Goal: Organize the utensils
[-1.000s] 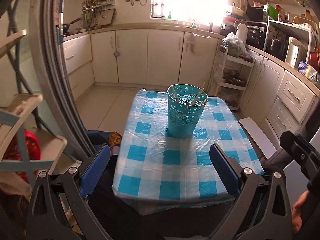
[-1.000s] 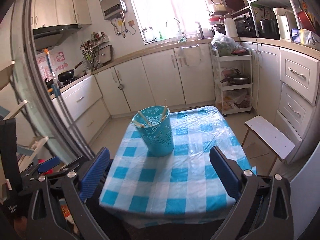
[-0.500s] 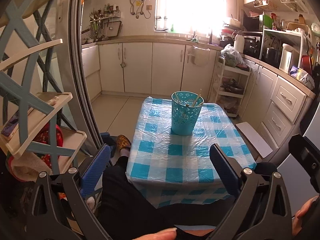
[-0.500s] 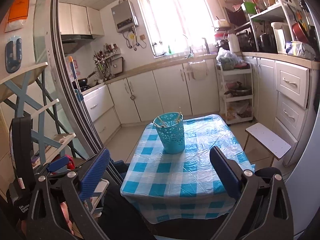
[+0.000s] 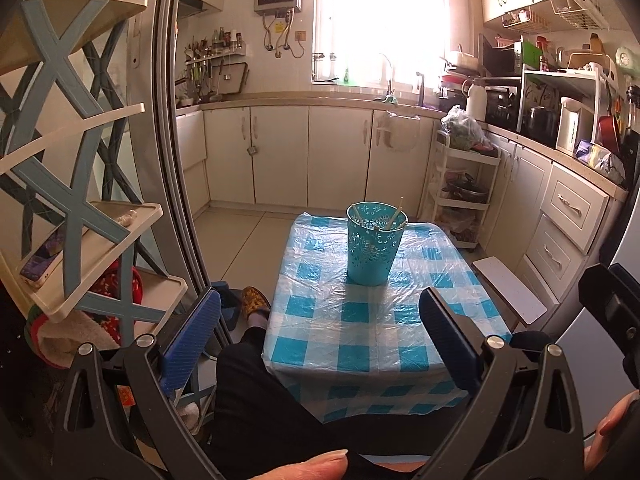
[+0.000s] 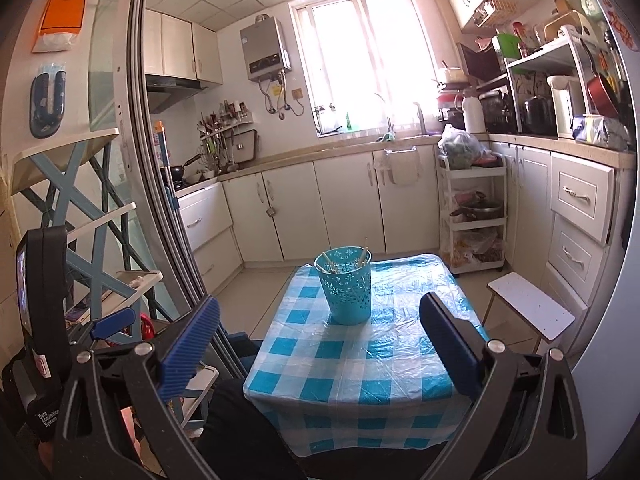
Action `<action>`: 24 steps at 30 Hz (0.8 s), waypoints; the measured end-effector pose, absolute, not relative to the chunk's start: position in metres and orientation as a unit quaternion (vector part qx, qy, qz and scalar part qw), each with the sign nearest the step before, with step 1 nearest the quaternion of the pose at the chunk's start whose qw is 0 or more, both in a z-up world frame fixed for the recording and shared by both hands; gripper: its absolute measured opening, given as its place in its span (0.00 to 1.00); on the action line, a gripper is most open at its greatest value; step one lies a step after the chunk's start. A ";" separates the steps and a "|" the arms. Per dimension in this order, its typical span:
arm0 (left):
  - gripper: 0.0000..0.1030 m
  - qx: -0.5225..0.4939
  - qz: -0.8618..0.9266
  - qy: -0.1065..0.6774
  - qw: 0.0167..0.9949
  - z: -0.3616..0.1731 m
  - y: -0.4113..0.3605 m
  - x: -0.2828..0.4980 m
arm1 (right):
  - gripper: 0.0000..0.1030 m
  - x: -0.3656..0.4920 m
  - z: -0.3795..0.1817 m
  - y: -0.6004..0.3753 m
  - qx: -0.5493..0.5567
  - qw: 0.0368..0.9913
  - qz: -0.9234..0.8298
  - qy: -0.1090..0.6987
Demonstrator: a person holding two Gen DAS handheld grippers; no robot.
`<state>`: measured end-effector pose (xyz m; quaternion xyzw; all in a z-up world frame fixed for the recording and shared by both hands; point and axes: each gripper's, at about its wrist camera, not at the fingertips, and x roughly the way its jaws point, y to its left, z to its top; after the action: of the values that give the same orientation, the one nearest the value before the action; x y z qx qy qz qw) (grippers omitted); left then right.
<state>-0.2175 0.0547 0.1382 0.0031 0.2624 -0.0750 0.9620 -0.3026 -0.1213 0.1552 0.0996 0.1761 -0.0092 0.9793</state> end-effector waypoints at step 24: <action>0.93 0.003 -0.080 0.261 0.962 0.139 0.056 -0.220 | 0.93 -0.307 0.159 -0.121 0.092 0.981 -0.007 0.169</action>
<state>-0.2198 0.0564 0.1390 0.0027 0.2613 -0.0795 0.9620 -0.3073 -0.1213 0.1593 0.0923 0.1692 -0.0066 0.9812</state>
